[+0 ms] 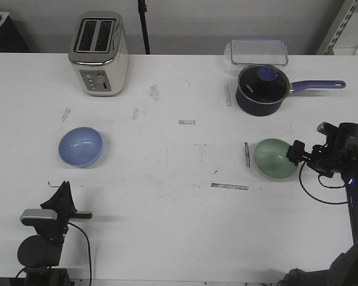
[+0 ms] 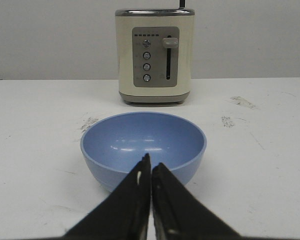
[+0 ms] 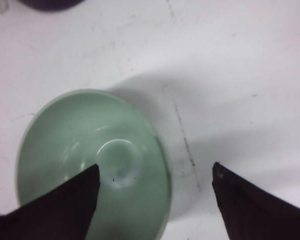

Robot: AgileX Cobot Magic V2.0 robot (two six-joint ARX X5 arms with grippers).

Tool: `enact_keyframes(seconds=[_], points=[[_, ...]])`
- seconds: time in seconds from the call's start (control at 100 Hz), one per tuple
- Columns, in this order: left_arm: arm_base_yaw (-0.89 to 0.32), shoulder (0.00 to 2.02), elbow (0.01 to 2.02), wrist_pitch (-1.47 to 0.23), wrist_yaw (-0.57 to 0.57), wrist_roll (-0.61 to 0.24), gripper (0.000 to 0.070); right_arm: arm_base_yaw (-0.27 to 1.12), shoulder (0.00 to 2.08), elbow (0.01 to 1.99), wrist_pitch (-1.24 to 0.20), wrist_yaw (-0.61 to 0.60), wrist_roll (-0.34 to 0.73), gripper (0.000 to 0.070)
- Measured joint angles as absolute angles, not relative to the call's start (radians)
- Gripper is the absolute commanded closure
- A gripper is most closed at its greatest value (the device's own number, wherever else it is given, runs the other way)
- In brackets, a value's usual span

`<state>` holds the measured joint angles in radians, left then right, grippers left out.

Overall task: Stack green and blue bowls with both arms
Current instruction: 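Move the right gripper forward and grasp the rim of the pale green bowl, then slide the green bowl with the right gripper toward the table center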

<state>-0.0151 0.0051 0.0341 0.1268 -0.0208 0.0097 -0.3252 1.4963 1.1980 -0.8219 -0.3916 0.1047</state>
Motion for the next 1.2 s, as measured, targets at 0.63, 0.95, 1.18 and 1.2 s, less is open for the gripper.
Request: enact_keyframes(seconds=[0.63, 0.95, 1.18, 1.2], points=[[-0.015, 0.005, 0.034, 0.127, -0.021, 0.01, 0.0697, -0.288, 1.631, 1.198, -0.801, -0.346, 0.081, 0.0395], [-0.015, 0.005, 0.034, 0.127, -0.021, 0.01, 0.0697, -0.287, 1.631, 1.198, -0.788, -0.347, 0.081, 0.0692], [-0.015, 0.005, 0.034, 0.127, -0.021, 0.01, 0.0697, -0.282, 1.612, 1.198, -0.789, -0.397, 0.096, 0.0692], [-0.015, 0.005, 0.034, 0.127, -0.021, 0.01, 0.0697, -0.281, 1.606, 1.198, -0.788, -0.404, 0.104, 0.0692]])
